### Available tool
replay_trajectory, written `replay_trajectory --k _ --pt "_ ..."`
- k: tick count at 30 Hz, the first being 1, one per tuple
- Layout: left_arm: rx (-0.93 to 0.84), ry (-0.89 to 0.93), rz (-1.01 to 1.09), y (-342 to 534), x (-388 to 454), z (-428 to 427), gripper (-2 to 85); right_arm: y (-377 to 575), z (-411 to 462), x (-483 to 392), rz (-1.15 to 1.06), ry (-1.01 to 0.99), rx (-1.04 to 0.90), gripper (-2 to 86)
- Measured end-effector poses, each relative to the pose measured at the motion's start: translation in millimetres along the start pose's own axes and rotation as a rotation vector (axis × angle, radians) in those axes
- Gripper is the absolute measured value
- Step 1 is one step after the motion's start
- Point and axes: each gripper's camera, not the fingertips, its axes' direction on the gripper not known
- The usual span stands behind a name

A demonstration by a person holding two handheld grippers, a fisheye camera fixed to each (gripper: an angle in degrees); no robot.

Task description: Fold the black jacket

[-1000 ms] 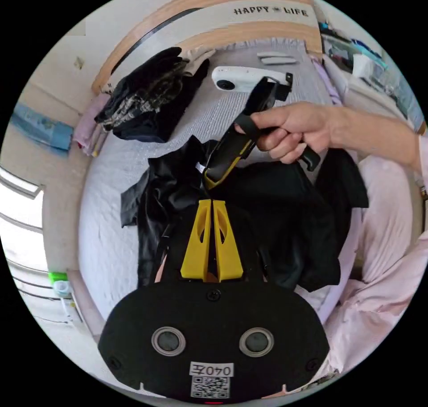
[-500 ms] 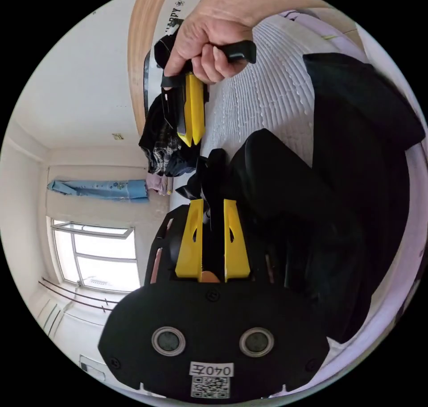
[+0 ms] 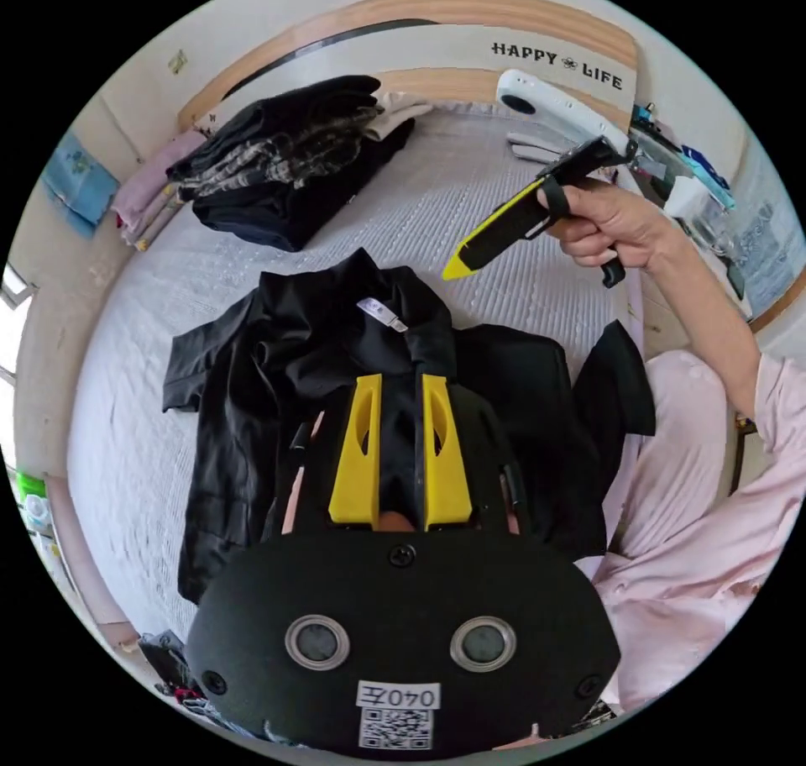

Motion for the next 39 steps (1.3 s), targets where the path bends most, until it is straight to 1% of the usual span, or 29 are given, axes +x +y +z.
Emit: replay_trajectory --k 1,3,7,13,15,17,18,21,23,25,28,29,31,32,33,34,36,37,38,39 --pt "-0.015 0.034 -0.006 -1 -6 7 3.5 -10 -1 -3 0.004 0.020 -0.003 8.0" --pt "-0.062 0.160 -0.007 -2 -21 27 3.6 -27 6 -7 0.005 0.049 -0.045 8.6" --pt "-0.072 0.233 0.008 4 -25 45 2.8 -66 35 -25 -0.009 0.153 -0.150 9.7" --pt "-0.033 0.094 0.073 11 -10 45 0.2 -105 65 -43 0.016 0.311 -0.179 8.1" --pt "-0.003 -0.001 0.099 15 0 36 -0.6 -115 76 -41 0.037 0.345 -0.201 2.9" --pt "0.032 -0.080 0.138 19 13 24 -0.7 -124 71 -47 0.020 0.380 -0.159 0.0" --pt "0.067 -0.133 0.188 23 26 14 -0.8 -127 67 -49 0.014 0.370 -0.143 -0.3" --pt "0.158 -0.196 0.318 31 62 -6 -0.8 -142 37 -54 0.008 0.245 -0.063 -0.8" --pt "0.201 -0.252 0.341 28 78 -10 -0.8 -156 20 -53 0.005 0.110 -0.056 -0.9" --pt "0.243 -0.277 0.342 20 86 -9 -0.8 -165 13 -52 0.006 0.059 -0.050 -0.9" --pt "0.334 -0.252 0.305 -3 87 3 -0.8 -177 8 -43 0.022 0.087 -0.059 -0.7" --pt "0.366 -0.227 0.258 -15 84 12 -0.7 -181 7 -34 0.038 0.100 -0.059 -0.5" --pt "0.336 -0.171 0.209 -35 78 38 -0.4 -184 8 -14 0.074 0.128 -0.070 0.3" --pt "0.267 -0.140 0.191 -49 76 59 0.2 -185 13 -1 0.112 0.164 -0.123 2.7" --pt "0.238 -0.108 0.154 -55 71 72 1.2 -185 13 5 0.127 0.185 -0.147 3.9" --pt "0.245 -0.092 0.135 -55 69 73 1.5 -179 8 9 0.124 0.225 -0.143 5.1" --pt "0.355 -0.010 0.065 -38 59 46 2.3 -164 -8 2 0.068 0.251 -0.099 6.3" --pt "0.396 0.009 0.054 -31 57 34 2.4 -151 -17 -6 0.020 0.263 -0.091 7.0" --pt "0.484 0.030 0.047 -13 53 11 2.4 -137 -25 -14 -0.024 0.277 -0.093 8.1" --pt "0.553 0.014 0.058 3 48 -8 2.2 -130 -27 -18 -0.045 0.283 -0.097 8.2"
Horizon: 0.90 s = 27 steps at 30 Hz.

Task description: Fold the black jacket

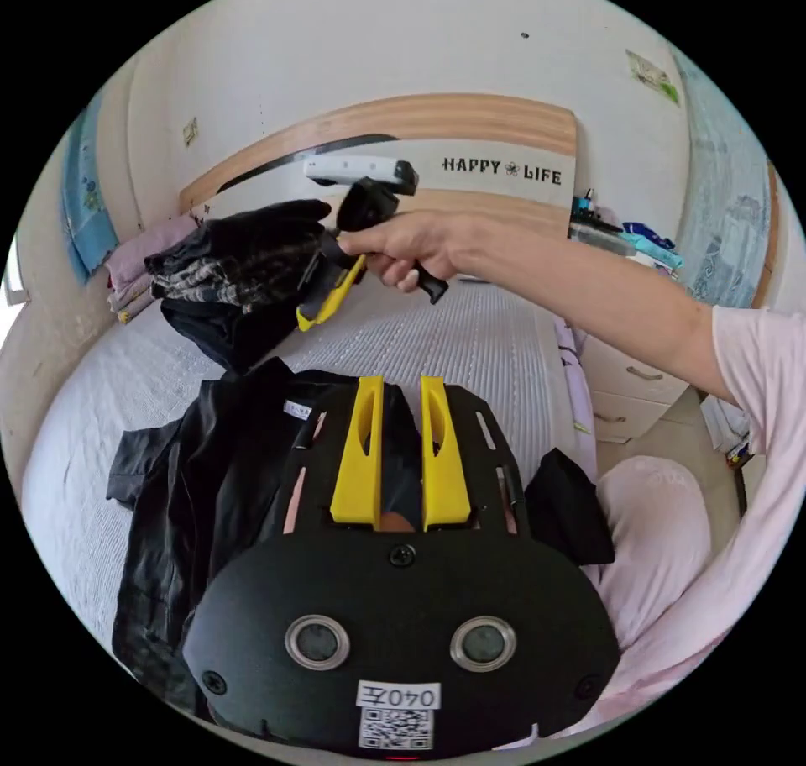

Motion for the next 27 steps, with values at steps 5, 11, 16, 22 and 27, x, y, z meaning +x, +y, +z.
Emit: replay_trajectory --k 5,11,16,22,27 --pt "-0.052 -0.271 -0.016 -2 -47 -16 1.4 41 4 -29 -0.121 0.041 -0.077 10.2" --pt "-0.313 -0.544 0.382 -36 -52 65 6.5 26 26 -42 -0.173 0.164 -0.065 11.6" --pt "-0.501 -0.482 0.733 -43 -22 120 9.0 -11 43 -29 -0.147 0.168 -0.031 12.4" --pt "-0.700 -0.654 0.992 -7 5 175 4.6 -18 70 -14 -0.118 0.229 -0.111 5.5" --pt "-0.511 -0.821 0.646 -35 -19 137 -0.6 0 38 20 -0.035 0.079 0.032 -0.6"
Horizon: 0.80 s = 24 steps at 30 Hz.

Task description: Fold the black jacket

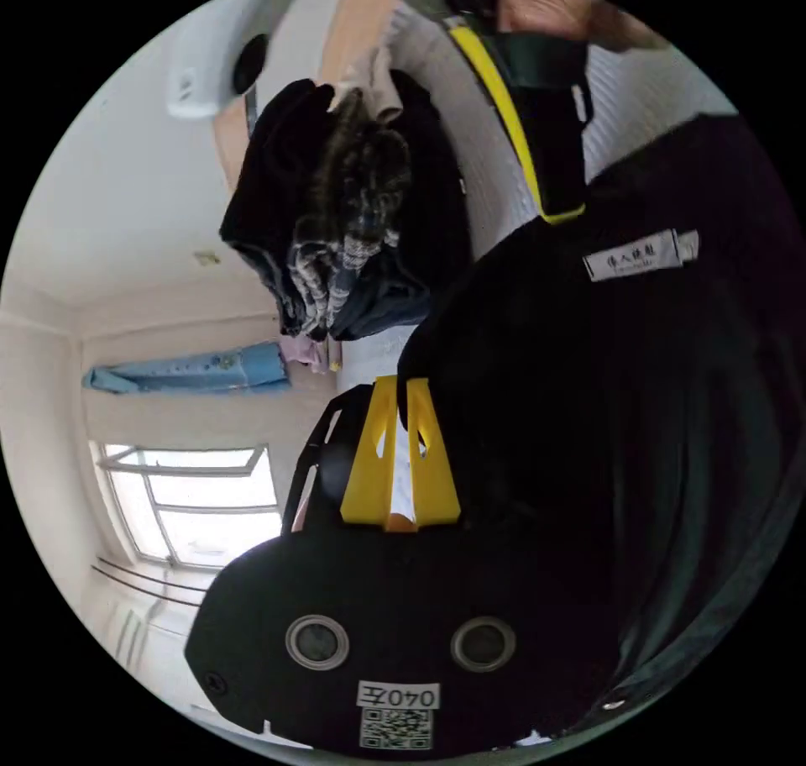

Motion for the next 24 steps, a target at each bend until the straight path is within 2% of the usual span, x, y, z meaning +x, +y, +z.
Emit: replay_trajectory --k 5,10,14,17,20,23,24 --pt "0.030 0.074 -0.206 26 -37 -24 -0.8 22 -24 71 0.110 -0.468 0.132 -0.9" --pt "0.026 0.091 -0.215 36 -45 -29 -0.9 36 -20 101 0.127 -0.663 0.166 -0.9" --pt "-0.003 0.135 -0.231 39 -59 -31 -1.0 39 -22 102 0.121 -0.584 0.167 -0.9" --pt "-0.028 0.108 -0.341 35 -70 -38 -1.0 39 -25 104 0.180 -0.520 0.228 -0.8" --pt "-0.067 0.086 -0.346 19 -30 -35 -1.2 35 -4 116 0.296 -0.444 0.188 -0.5" --pt "-0.149 0.382 -0.231 13 31 -17 -1.1 41 25 133 0.405 -0.459 0.100 1.0" --pt "-0.120 0.333 -0.266 22 37 -22 -0.7 43 27 135 0.402 -0.483 0.095 1.7"
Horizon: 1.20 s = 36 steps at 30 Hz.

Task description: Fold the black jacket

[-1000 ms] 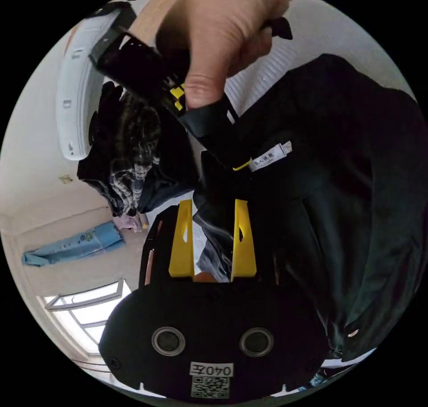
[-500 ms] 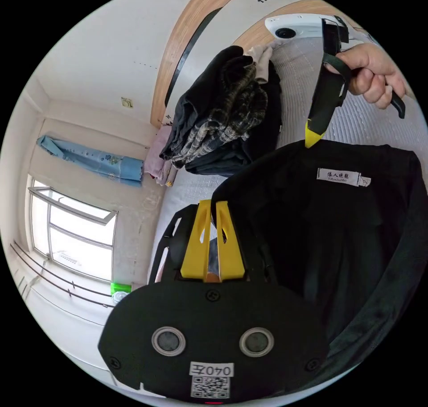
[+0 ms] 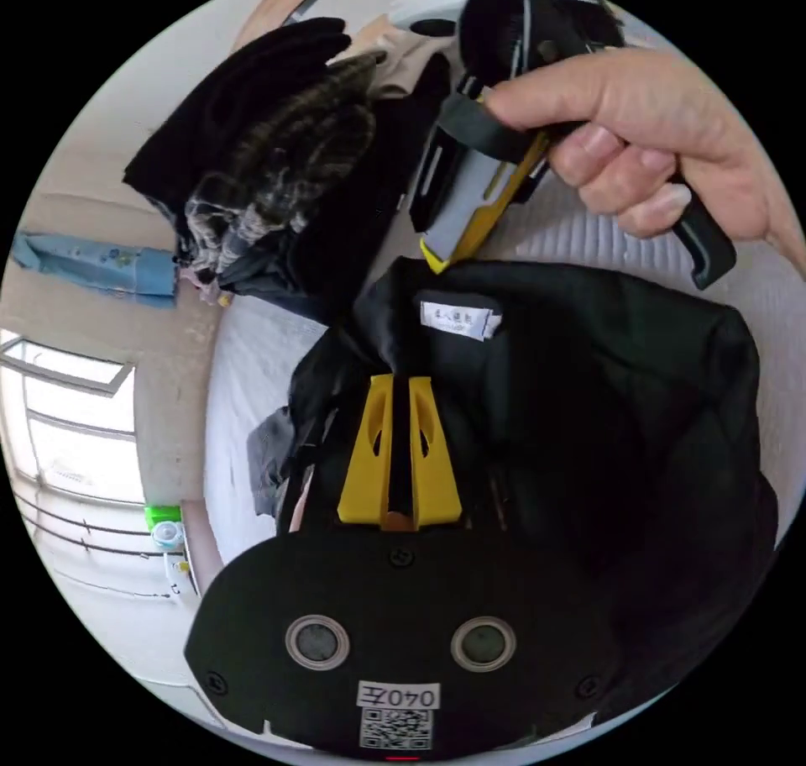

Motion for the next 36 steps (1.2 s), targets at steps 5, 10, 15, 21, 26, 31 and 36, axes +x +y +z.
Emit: replay_trajectory --k 5,10,15,21,26,31,36 --pt "0.188 0.232 -0.180 60 -80 -60 3.1 47 -47 -20 -0.171 -0.026 0.020 13.2" --pt "0.357 0.491 -0.134 148 -135 -127 1.5 111 -49 -97 -0.577 0.006 -0.207 12.3" --pt "0.193 0.504 -0.180 238 -139 -130 1.0 139 14 -159 -0.796 0.311 -0.422 12.3" --pt "0.132 0.430 -0.357 335 -166 -164 0.1 142 63 -181 -0.789 0.355 -0.620 8.6" --pt "0.081 0.269 -0.467 400 -182 -201 -0.6 165 56 -220 -0.924 0.387 -0.471 -0.5" --pt "-0.018 0.122 -0.604 466 -186 -228 -0.8 144 83 -202 -0.740 0.525 -0.378 -0.4" --pt "-0.193 0.084 -0.746 548 -188 -261 0.8 153 94 -187 -0.489 0.451 -0.342 8.4"
